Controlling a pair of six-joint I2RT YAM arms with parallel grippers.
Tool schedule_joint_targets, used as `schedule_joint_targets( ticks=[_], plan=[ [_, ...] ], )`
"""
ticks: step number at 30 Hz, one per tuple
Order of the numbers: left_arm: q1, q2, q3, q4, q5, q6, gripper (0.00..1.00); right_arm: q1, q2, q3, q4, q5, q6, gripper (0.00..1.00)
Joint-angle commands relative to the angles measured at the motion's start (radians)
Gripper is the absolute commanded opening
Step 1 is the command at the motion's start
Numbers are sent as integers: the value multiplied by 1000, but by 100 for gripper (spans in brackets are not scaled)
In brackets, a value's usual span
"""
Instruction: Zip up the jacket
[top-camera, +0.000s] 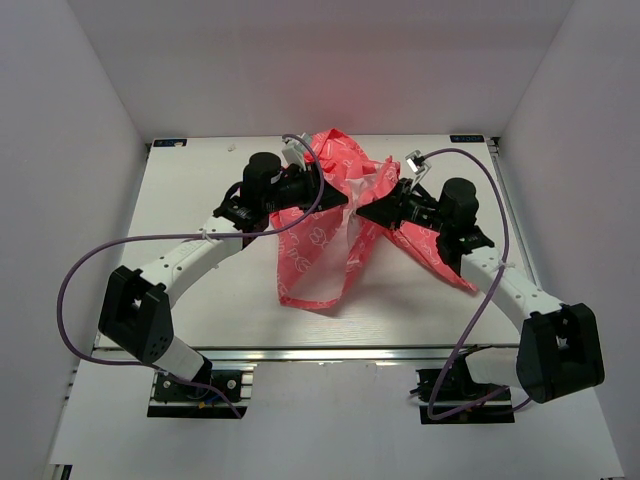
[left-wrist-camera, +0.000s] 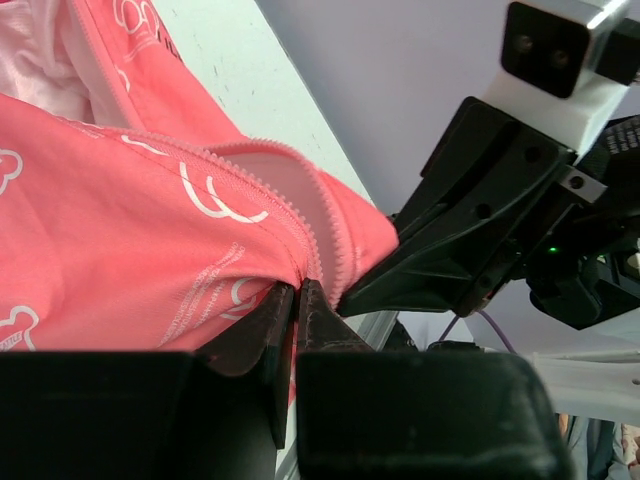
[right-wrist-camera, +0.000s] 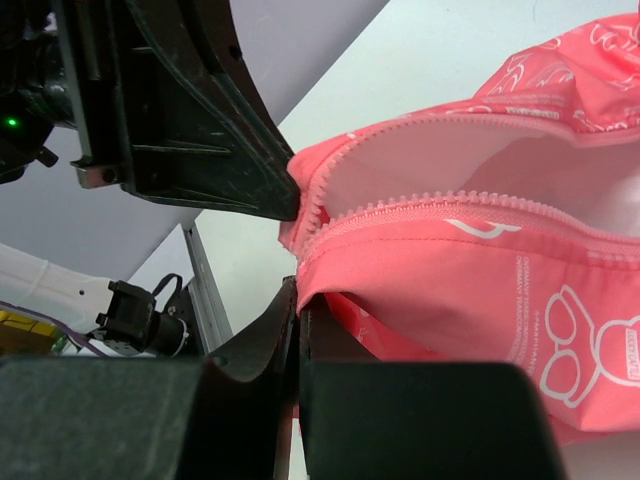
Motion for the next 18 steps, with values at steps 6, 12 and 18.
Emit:
schedule_joint_targets(
  ticks=[6,12,18],
  plan=[
    [1,-15,-15,52,33,-11,0,7,19,40,47,-34,-7,0],
    [1,-6,-27,52,41,-12,0,7,4,40,39,-26,-7,0],
    [1,1,-32,84,70,-15,0,5,5,42,8,-17,-20,0]
  ],
)
